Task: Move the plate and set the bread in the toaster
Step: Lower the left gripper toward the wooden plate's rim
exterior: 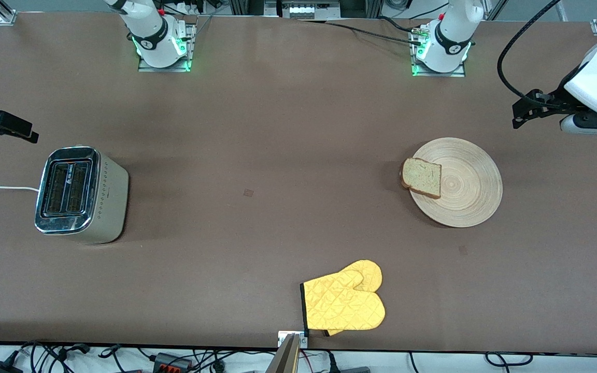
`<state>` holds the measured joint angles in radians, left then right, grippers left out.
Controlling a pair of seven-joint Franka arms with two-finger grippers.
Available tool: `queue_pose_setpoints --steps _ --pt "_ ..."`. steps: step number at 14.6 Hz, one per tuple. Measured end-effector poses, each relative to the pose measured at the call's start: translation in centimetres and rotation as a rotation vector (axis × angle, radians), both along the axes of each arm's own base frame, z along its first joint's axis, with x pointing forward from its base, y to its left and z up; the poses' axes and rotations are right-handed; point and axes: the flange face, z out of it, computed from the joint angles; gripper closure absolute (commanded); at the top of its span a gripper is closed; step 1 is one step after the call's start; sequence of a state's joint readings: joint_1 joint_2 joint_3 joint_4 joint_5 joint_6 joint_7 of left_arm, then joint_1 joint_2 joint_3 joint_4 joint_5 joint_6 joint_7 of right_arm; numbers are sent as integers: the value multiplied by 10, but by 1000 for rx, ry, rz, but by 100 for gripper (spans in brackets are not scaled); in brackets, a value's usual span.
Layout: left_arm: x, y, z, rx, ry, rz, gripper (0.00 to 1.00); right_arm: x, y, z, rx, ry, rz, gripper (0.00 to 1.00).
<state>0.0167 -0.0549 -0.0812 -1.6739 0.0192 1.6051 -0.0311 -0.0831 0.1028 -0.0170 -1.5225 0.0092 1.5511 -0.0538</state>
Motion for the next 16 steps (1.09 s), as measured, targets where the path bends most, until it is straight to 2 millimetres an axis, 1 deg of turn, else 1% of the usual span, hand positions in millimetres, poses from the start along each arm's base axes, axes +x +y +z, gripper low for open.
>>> queue_pose_setpoints --steps 13,15,16 --pt "1 6 0 0 1 11 0 0 -2 0 0 0 -3 0" --pt "2 11 -7 0 21 20 0 0 -2 0 0 0 -3 0" --pt "4 13 -16 1 59 23 0 0 -2 0 0 0 -3 0"
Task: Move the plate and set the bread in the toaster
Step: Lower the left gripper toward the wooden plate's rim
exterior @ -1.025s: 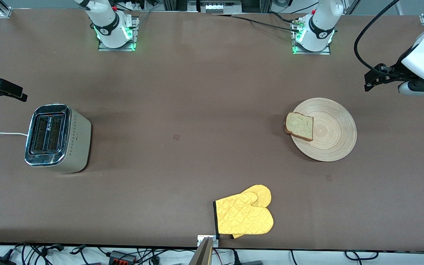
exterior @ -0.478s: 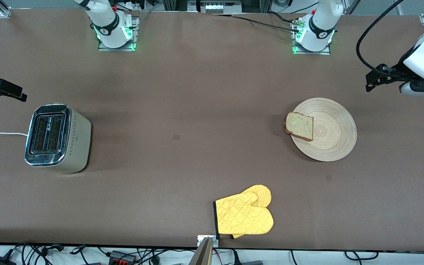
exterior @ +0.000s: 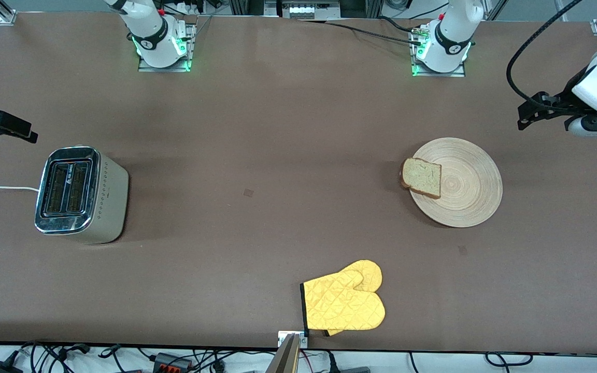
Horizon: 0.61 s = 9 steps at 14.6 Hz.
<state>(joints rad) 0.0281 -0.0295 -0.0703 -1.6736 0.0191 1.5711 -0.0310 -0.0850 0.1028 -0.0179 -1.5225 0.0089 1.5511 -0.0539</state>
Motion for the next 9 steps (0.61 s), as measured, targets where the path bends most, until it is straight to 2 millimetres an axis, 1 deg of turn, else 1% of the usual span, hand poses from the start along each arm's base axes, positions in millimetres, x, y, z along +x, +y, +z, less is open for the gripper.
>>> queue_pose_setpoints --steps 3,4,5,6,7,9 --pt "5 3 -33 1 121 5 0 0 0 0 0 0 0 0" --pt "8 9 -43 0 148 16 0 0 0 0 0 0 0 0" --pt "13 21 -54 -2 168 38 0 0 0 0 0 0 -1 0" --pt "18 38 -63 -6 185 65 0 0 0 0 0 0 -1 0" --pt "24 58 -73 -13 200 91 0 0 0 0 0 0 -1 0" --pt "31 113 -93 -40 229 117 0 0 0 0 0 0 -1 0"
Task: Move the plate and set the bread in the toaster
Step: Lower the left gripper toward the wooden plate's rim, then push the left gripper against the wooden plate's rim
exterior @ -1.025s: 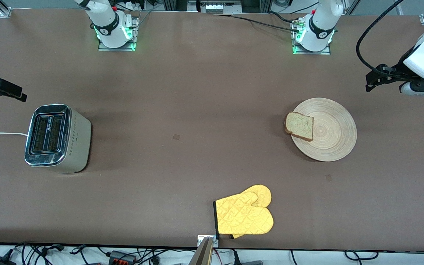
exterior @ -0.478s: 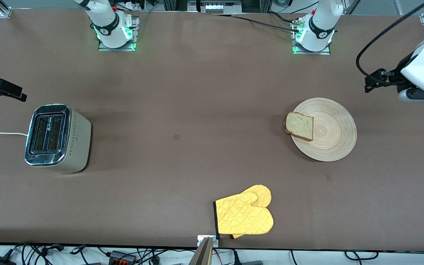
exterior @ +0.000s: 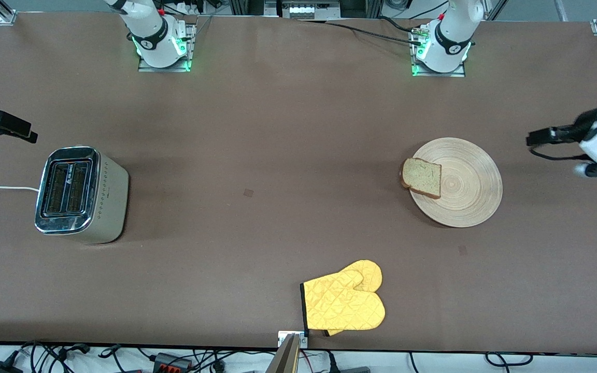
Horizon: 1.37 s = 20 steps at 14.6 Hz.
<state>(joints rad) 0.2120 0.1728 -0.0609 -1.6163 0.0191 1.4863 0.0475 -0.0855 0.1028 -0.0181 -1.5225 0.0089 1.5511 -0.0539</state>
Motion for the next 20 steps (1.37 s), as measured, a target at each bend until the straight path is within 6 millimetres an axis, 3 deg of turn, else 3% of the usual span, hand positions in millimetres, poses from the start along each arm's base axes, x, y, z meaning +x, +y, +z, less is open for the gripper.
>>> queue_pose_setpoints --steps 2,5,8,10,12,15,20 --pt "1 55 -22 -40 9 17 0 0 0 0 0 0 0 0" --pt "-3 121 -64 -179 -4 43 0 0 0 0 0 0 0 0" --pt "-10 175 -128 -404 -58 62 0 0 0 0 0 0 0 0" --pt "-16 197 -180 -569 -98 72 0 0 0 0 0 0 0 0" --pt "-21 208 -229 -713 -142 88 0 0 0 0 0 0 0 0" --pt "-22 204 -287 -892 -224 81 0 0 0 0 0 0 0 0" --pt "-28 189 -354 -1030 -257 92 0 0 -1 0 0 0 -1 0"
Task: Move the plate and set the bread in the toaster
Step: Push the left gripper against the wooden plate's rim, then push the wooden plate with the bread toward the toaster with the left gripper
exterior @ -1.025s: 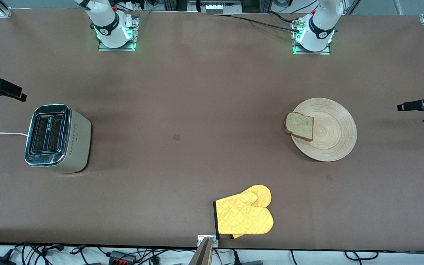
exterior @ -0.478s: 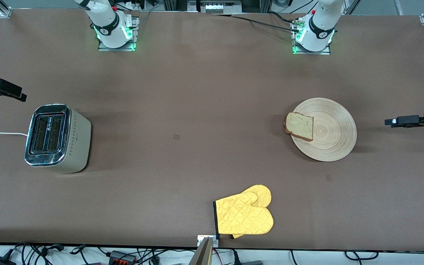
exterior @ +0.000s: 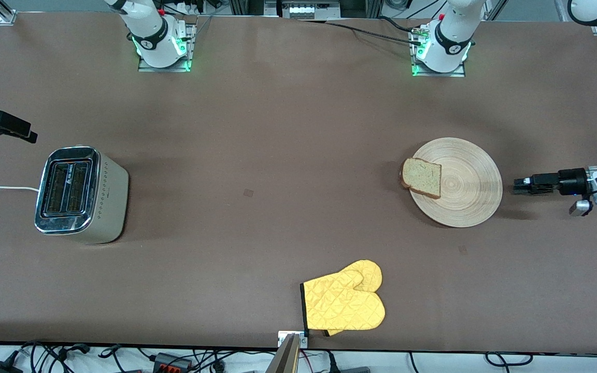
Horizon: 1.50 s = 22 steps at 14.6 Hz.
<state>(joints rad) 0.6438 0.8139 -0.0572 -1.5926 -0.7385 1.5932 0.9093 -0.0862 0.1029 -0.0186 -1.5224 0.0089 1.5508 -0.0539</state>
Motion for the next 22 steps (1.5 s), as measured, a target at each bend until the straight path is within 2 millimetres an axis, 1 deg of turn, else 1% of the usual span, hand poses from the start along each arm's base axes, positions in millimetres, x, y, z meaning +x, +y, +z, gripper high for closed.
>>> queue_pose_setpoints --steps 1,2,3,4,5,6,7,8,11,12,20,22 --pt "-2 -2 -9 -11 9 -1 0 0 0 0 0 0 0 0" --pt "-3 -6 -18 -24 18 0 4 0 0 0 0 0 0 0" --pt "-5 -10 -26 -43 26 6 10 0 0 0 0 0 0 0" --pt "-7 -16 -36 -71 37 18 23 0 0 0 0 0 0 0" --pt "-8 -19 -38 -98 40 27 39 0 0 0 0 0 0 0" --pt "-9 -22 -39 -104 44 26 51 0 0 0 0 0 0 0" --pt "-10 -25 -42 -107 49 21 66 0 0 0 0 0 0 0" --pt "-11 -28 -45 -104 52 8 72 0 0 0 0 0 0 0" --pt "-14 -28 -48 -74 58 -41 97 0 0 0 0 0 0 0" --pt "-14 -27 -47 -70 57 -45 98 0 0 0 0 0 0 0" --pt "-5 -23 -39 -46 28 -67 99 0 0 0 0 0 0 0" --pt "-1 -22 -33 -32 16 -67 99 0 0 0 0 0 0 0"
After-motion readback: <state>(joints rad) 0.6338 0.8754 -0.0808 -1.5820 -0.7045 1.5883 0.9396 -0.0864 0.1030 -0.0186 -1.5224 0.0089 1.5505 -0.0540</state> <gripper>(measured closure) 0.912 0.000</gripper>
